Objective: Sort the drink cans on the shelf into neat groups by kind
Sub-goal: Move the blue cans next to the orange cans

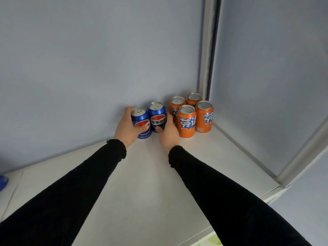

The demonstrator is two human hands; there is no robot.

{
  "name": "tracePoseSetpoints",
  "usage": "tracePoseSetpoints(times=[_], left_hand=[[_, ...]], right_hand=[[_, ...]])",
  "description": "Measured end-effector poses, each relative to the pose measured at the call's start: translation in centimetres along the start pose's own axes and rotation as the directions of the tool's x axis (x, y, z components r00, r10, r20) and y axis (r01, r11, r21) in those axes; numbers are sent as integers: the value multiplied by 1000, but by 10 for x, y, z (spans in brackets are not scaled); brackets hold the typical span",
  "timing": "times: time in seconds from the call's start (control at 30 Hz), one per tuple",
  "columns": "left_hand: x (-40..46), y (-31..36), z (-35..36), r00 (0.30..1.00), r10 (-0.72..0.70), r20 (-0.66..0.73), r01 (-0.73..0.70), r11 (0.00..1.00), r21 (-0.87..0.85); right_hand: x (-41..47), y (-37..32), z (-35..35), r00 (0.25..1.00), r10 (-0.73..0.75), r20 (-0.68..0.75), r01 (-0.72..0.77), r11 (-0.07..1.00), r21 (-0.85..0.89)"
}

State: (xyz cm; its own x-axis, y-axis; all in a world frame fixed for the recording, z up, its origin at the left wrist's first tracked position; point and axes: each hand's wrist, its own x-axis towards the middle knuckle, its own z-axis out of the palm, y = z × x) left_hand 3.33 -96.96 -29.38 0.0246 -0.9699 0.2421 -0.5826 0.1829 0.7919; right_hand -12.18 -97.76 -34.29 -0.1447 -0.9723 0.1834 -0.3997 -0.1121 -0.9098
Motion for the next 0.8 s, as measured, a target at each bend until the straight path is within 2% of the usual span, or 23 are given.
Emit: tracePoseSetpoints(times=[0.17,0.23,0.33,0.43,0.5,0.63,0.8], left_hand=[[-22,6,-5,996,-68,59,70,997,-29],[-42,8,-12,991,-119,63,118,993,21],[-78,9,-25,991,-135,20,126,959,254],[-119,12,-45,996,-78,43,49,881,470],[-148,11,-64,998,-64,29,37,828,560],[-205,8,-107,996,-86,-32,88,784,614],[-280,-9,-179,991,-96,-92,132,769,626]], right_hand=[[-16,0,-12,994,-69,87,72,997,-30],[-31,-2,-24,986,-80,146,91,993,-71],[-60,-6,-38,963,-79,258,137,967,-213],[-89,-20,-46,900,-150,409,321,862,-391],[-109,-36,-43,846,-189,499,436,785,-441],[-155,-72,-22,755,-268,598,582,693,-425],[-226,-110,33,683,-357,637,667,661,-344]])
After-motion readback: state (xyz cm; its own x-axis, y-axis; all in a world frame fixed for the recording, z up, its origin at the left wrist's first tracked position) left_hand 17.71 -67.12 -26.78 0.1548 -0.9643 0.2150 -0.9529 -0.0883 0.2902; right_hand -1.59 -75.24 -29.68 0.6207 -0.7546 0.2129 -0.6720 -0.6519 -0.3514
